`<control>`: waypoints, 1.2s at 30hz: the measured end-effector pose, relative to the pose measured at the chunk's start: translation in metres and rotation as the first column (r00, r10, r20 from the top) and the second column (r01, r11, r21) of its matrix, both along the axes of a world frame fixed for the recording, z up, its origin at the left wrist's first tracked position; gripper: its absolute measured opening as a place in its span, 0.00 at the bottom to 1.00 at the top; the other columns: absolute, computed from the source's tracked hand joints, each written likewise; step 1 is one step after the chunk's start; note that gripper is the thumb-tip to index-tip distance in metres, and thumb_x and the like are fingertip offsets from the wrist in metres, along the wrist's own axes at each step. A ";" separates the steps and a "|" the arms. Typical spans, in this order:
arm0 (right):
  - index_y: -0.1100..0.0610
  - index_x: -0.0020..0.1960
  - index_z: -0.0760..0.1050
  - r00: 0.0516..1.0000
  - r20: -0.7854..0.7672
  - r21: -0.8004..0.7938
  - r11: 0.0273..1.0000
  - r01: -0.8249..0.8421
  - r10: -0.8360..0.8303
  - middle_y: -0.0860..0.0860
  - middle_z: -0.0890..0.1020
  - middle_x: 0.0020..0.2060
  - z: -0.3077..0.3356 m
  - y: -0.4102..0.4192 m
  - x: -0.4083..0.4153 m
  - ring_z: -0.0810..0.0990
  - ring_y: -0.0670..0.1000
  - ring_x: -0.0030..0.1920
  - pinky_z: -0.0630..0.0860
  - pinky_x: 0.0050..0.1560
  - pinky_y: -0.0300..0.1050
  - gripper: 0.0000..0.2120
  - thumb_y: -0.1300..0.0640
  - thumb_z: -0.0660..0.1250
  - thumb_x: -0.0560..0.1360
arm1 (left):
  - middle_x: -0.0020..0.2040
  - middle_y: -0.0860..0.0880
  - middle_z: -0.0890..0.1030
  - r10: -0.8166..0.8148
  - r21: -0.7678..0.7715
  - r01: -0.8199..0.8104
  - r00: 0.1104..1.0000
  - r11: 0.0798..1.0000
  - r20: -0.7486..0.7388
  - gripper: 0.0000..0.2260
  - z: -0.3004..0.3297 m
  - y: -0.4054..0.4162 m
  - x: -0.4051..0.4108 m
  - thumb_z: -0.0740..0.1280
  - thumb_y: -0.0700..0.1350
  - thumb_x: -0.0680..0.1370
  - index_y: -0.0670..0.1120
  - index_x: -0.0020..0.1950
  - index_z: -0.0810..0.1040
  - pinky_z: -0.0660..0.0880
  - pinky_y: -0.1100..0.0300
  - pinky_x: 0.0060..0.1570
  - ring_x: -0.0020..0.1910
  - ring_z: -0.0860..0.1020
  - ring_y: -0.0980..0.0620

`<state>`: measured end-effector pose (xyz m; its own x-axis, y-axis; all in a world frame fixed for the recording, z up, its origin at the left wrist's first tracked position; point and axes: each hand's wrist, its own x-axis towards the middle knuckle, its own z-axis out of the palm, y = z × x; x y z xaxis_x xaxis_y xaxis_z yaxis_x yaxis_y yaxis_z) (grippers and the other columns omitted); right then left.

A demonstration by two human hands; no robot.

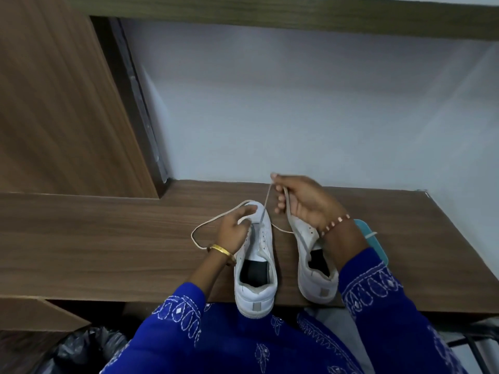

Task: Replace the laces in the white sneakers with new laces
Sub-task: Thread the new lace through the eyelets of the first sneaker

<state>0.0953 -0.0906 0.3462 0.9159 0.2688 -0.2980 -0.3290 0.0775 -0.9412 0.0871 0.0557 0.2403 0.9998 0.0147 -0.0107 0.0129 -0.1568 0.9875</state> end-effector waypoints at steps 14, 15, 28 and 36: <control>0.60 0.52 0.76 0.948 0.312 0.175 0.984 0.009 -0.064 0.50 0.74 0.24 0.054 0.018 0.015 0.65 0.45 0.22 0.68 0.27 0.37 0.11 0.66 0.55 0.79 | 0.47 0.47 0.79 0.085 -0.205 -0.092 0.995 0.974 -0.042 0.10 0.025 -0.018 0.002 0.59 0.44 0.81 0.43 0.53 0.78 0.74 0.60 0.44 0.46 0.77 0.52; 0.59 0.52 0.76 0.949 0.302 0.191 0.981 0.035 -0.093 0.50 0.74 0.25 0.050 0.020 0.017 0.65 0.45 0.23 0.67 0.27 0.37 0.11 0.66 0.55 0.79 | 0.44 0.45 0.80 0.047 -0.228 -0.058 0.997 0.972 -0.054 0.12 0.026 -0.017 -0.002 0.57 0.45 0.81 0.42 0.49 0.78 0.75 0.59 0.44 0.42 0.78 0.52; 0.60 0.32 0.71 0.897 0.433 -0.735 0.540 0.410 -0.091 0.53 0.74 0.28 -0.005 -0.021 0.037 0.72 0.49 0.29 0.69 0.34 0.42 0.14 0.60 0.62 0.76 | 0.23 0.52 0.75 -0.027 -0.234 0.044 0.997 0.971 0.078 0.15 0.019 0.006 0.008 0.58 0.37 0.80 0.43 0.34 0.74 0.75 0.62 0.32 0.22 0.73 0.58; 0.60 0.60 0.76 0.937 0.282 -0.656 0.754 0.030 0.208 0.57 0.80 0.56 -0.041 0.012 -0.001 0.79 0.55 0.53 0.73 0.56 0.46 0.13 0.64 0.61 0.77 | 0.29 0.57 0.79 -0.090 0.076 0.076 0.975 0.994 0.202 0.14 0.018 0.015 0.021 0.63 0.43 0.78 0.52 0.32 0.77 0.72 0.55 0.40 0.31 0.73 0.57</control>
<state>0.0940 -0.0783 0.3056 0.9700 0.2073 -0.1269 0.0224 -0.5961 -0.8026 0.1079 0.0702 0.2578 0.9784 -0.0749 0.1928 -0.2047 -0.2153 0.9549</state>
